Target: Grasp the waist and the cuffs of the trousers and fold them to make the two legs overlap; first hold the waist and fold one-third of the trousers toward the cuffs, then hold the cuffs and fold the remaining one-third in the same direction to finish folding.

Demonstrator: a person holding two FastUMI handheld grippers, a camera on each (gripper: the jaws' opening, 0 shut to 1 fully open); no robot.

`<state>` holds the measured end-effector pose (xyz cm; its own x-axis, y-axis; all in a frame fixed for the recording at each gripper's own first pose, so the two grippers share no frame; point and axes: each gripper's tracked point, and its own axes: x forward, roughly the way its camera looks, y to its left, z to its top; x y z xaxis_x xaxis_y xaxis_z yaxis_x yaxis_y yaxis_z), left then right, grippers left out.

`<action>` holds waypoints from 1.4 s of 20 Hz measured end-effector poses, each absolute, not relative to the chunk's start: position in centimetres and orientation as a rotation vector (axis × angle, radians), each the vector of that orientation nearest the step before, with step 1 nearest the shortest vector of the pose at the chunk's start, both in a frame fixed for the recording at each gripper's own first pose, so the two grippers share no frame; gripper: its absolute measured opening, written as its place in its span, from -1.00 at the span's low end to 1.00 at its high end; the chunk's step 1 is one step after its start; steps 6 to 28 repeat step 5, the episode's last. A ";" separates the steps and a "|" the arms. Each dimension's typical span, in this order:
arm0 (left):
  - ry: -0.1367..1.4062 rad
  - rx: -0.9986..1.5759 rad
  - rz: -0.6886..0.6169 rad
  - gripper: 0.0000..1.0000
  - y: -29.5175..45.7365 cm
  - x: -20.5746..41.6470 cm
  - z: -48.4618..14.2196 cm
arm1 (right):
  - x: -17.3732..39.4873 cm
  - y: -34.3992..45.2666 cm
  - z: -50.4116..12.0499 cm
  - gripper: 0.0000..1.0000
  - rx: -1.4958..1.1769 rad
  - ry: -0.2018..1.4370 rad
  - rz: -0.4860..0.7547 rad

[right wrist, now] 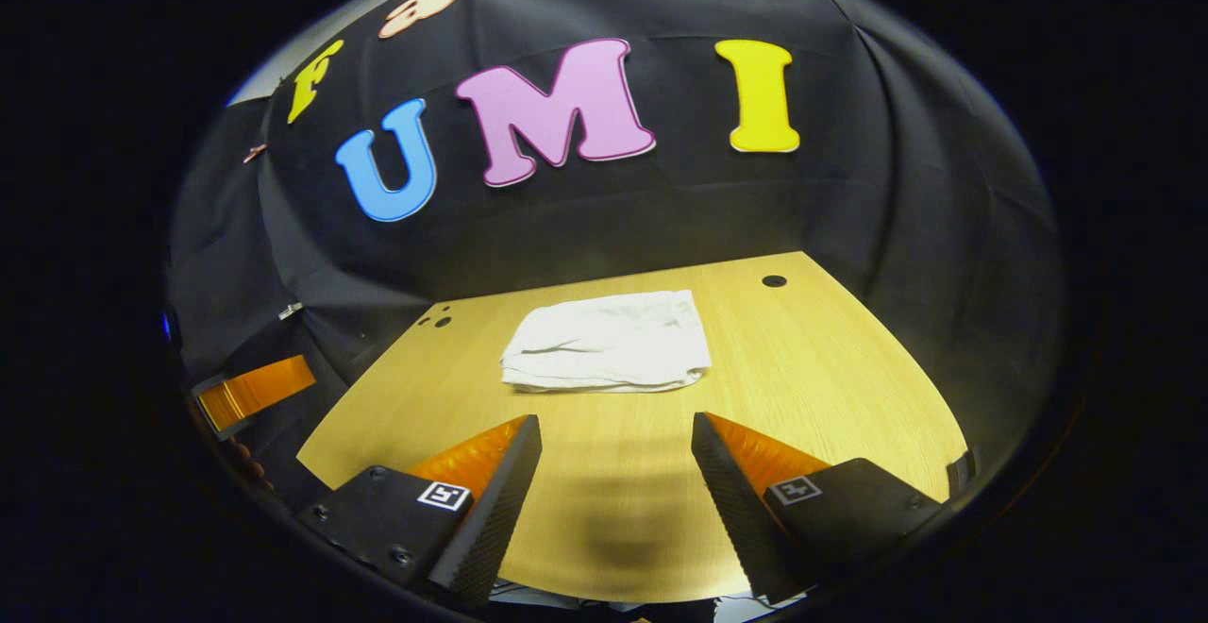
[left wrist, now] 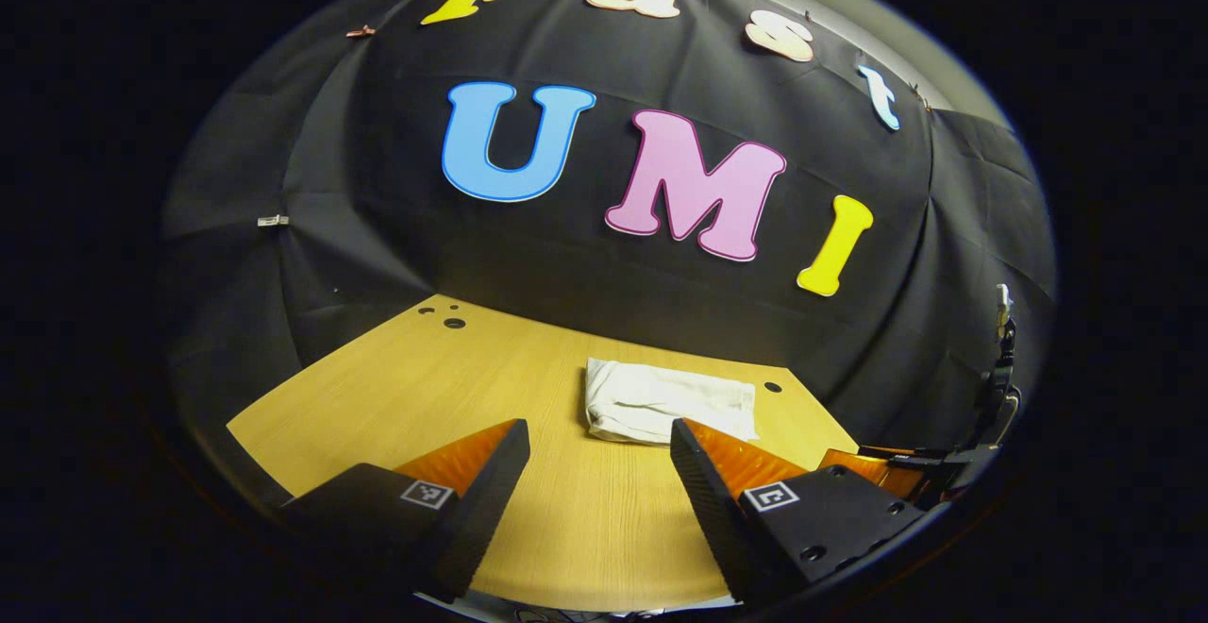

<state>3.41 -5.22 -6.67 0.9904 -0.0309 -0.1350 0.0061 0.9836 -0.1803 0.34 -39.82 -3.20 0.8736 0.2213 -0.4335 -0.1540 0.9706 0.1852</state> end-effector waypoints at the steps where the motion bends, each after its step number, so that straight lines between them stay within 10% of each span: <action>1: 0.151 -0.192 -0.019 0.92 -4.9 3.1 -6.9 | -0.1 -39.2 -2.9 0.97 0.131 0.459 0.207; 28: 0.209 -0.276 -0.041 0.92 -3.9 2.4 -8.0 | -1.8 -37.1 -1.7 0.97 0.075 0.427 0.248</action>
